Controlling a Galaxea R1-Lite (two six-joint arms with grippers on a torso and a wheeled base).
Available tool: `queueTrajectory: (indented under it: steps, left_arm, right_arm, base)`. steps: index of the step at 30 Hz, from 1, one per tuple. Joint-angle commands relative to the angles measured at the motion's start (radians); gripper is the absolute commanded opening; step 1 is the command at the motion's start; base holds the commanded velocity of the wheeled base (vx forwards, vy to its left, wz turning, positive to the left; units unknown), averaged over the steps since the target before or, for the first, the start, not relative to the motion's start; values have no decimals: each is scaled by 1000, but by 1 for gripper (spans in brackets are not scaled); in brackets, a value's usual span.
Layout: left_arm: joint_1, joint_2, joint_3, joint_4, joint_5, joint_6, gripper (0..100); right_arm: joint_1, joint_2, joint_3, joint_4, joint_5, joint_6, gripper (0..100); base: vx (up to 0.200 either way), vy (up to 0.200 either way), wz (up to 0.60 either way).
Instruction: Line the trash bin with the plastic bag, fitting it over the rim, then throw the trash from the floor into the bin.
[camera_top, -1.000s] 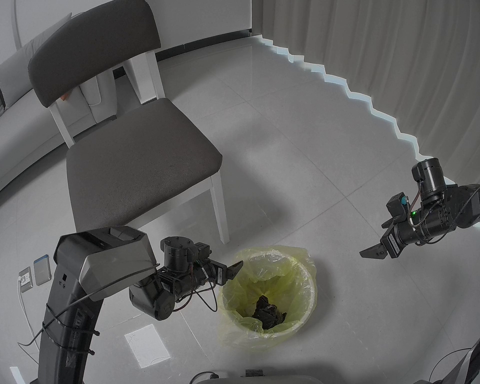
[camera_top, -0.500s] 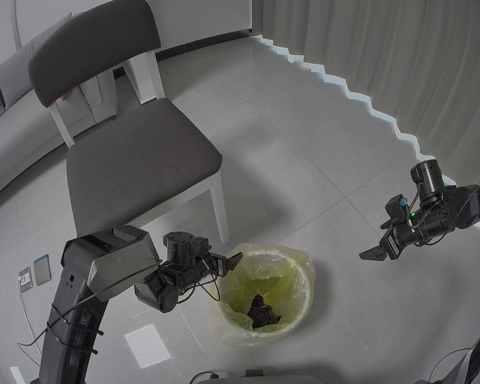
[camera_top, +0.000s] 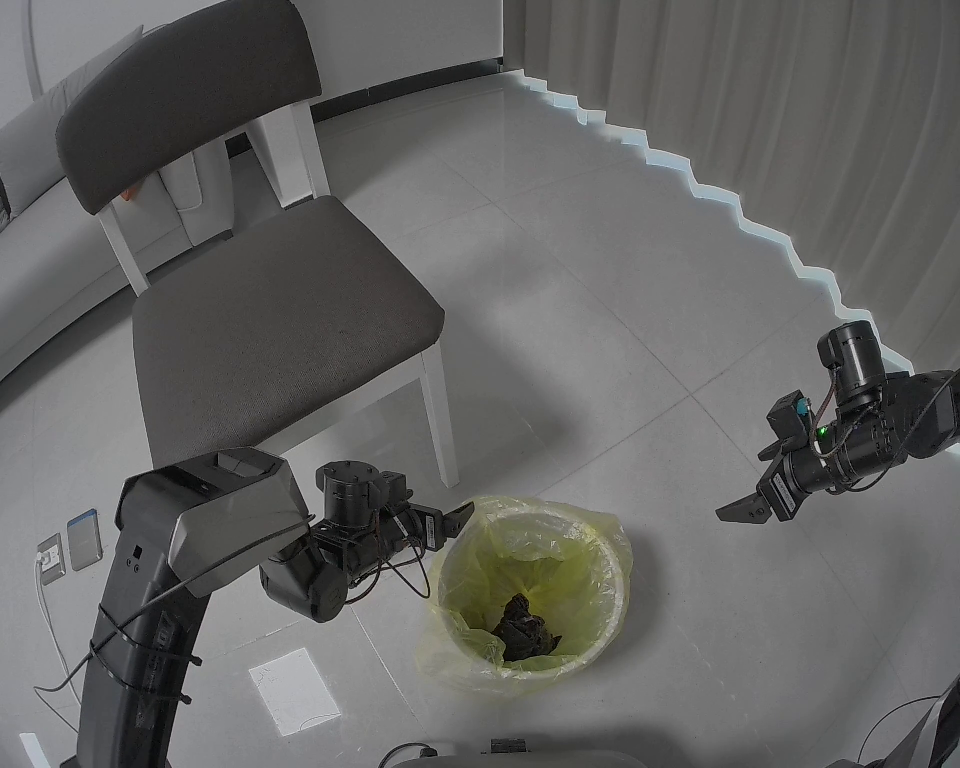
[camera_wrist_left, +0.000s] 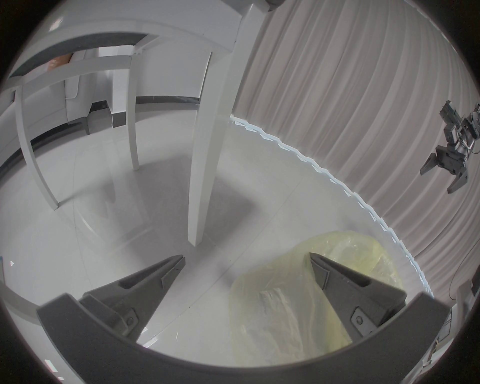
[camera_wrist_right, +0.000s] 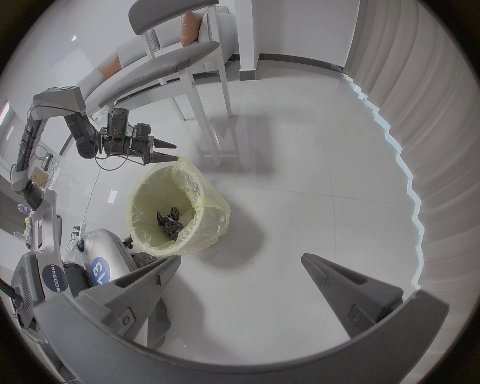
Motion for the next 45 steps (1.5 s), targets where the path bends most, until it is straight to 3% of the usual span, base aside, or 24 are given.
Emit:
queueTrajectory:
  steps: [1, 7, 11, 18, 30, 35, 38, 41, 45]
  left_arm:
    - [2, 37, -18, 18, -9, 2, 100]
    - [3, 46, -58, 180, -24, 24, 100]
    - [5, 49, -89, 197, -24, 25, 100]
    - [34, 0, -61, 165, -24, 10, 100]
    - [118, -65, 203, 21, -96, -21, 100]
    - [106, -63, 250, -64, -111, -24, 100]
    - [115, -134, 310, -143, -111, -24, 100]
    - [117, -331, 437, -168, -128, -27, 100]
    - [77, -615, 638, -214, -216, -30, 100]
  right_arm:
    - [0, 1, 1, 1, 0, -2, 100]
    - [0, -8, -8, 1, 0, -12, 100]
    - [-1, -10, -14, 1, 0, -11, 100]
    - [-9, -10, -19, 2, -4, -8, 100]
    - [-66, -11, -26, 7, -7, 26, 100]
    - [-72, -44, -7, 11, -7, 52, 100]
    - [-86, -106, 26, 10, -7, 54, 100]
    - [-97, -240, 59, 11, 0, 66, 100]
    - [-78, -426, 127, 1, -7, 152, 100]
  base:
    - [0, 0, 0]
    - [0, 0, 0]
    - [0, 0, 0]
    - [0, 0, 0]
    - [0, 0, 0]
    - [0, 0, 0]
    - [0, 0, 0]
    - [0, 0, 0]
    - [0, 0, 0]
